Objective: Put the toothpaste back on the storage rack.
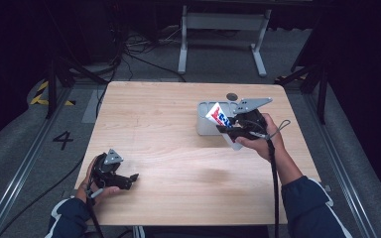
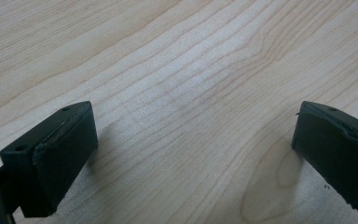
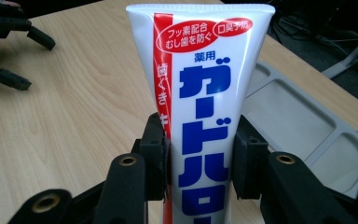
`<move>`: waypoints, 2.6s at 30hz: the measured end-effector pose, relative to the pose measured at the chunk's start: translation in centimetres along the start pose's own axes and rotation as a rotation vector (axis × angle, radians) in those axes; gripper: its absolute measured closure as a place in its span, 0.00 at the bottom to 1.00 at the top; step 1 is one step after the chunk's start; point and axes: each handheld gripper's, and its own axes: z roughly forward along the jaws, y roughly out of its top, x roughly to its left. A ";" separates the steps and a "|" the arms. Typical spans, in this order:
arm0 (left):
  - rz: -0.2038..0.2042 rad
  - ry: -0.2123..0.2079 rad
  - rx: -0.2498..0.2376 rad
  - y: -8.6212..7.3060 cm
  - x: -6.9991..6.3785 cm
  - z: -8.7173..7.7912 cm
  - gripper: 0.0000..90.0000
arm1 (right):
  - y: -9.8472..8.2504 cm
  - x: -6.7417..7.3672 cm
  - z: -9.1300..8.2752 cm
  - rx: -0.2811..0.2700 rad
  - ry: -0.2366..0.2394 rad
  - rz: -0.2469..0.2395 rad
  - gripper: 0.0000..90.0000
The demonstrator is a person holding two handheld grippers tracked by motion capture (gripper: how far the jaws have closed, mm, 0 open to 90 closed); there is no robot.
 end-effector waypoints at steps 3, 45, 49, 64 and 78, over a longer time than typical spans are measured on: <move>0.002 0.001 0.000 0.0 0.0 0.0 0.01 | 0.4 -0.4 -0.3 -0.015 -0.014 0.003 0.71; 0.003 0.000 0.004 0.0 0.0 0.0 0.01 | 5.2 -4.8 1.8 -0.162 -0.091 0.030 0.71; 0.003 -0.001 0.005 0.0 0.0 0.0 0.01 | 5.2 -5.2 2.2 -0.170 -0.102 0.042 0.71; -0.002 -0.002 0.002 0.0 0.0 0.0 0.01 | 4.9 -6.4 3.3 -0.202 -0.113 0.083 0.71; 0.000 0.001 -0.002 0.0 0.0 0.0 0.01 | 4.7 -6.9 5.2 -0.193 -0.105 0.099 0.71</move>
